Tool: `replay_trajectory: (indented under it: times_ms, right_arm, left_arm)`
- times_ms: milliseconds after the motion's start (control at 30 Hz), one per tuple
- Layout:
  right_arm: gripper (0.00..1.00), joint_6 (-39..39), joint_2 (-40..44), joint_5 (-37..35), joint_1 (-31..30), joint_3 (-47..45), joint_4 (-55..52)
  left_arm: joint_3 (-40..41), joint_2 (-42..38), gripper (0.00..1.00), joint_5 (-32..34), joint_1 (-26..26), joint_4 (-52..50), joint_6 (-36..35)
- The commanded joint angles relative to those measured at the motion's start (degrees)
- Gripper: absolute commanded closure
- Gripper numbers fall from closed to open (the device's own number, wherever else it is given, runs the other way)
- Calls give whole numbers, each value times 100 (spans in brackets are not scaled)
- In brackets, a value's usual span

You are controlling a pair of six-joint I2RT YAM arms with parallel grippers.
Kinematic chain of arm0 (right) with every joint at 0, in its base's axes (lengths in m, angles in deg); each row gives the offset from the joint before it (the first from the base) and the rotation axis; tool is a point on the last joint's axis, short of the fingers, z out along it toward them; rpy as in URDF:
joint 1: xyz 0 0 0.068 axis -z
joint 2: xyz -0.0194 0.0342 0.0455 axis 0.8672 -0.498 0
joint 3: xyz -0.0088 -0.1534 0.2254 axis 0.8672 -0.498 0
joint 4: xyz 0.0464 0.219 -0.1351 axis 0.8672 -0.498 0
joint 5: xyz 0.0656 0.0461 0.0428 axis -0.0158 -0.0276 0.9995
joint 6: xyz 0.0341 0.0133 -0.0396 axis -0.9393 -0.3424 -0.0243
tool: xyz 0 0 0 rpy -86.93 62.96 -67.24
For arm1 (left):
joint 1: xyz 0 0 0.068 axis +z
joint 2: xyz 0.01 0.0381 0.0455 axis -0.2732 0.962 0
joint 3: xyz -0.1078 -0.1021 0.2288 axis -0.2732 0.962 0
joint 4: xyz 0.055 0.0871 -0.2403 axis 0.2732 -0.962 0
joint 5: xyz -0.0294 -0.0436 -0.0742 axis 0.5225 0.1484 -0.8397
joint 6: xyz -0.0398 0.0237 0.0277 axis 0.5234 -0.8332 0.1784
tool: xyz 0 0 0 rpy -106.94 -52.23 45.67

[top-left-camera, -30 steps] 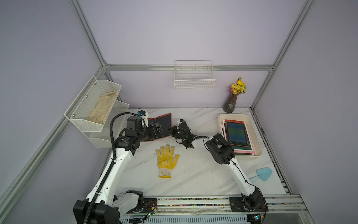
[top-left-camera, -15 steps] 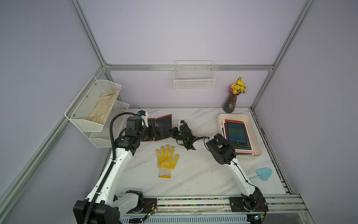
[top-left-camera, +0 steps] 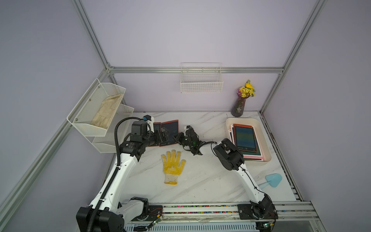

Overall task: Take out the writing tablet from the storage box
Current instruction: Place the writing tablet at the center of the board.

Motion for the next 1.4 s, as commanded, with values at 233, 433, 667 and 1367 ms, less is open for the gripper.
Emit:
replay_trajectory:
  times_ms: [233,433,667,1367]
  right_arm:
    - [58,126,-214,-158,-47,421,-863]
    - [56,318,-339,-411,-47,923,-1617]
    - [55,406,-309,-625,-47,1041,-2058]
    - [48,657,-74,-940,-73,749,-2798]
  left_arm:
    - [201,-81,5,-120,41,198,-69]
    - [225,-72,5,-132,45,196,-68]
    - [225,-37,5,-143,49,199,-59]
    - [210,-20,5,-158,49,223,-30]
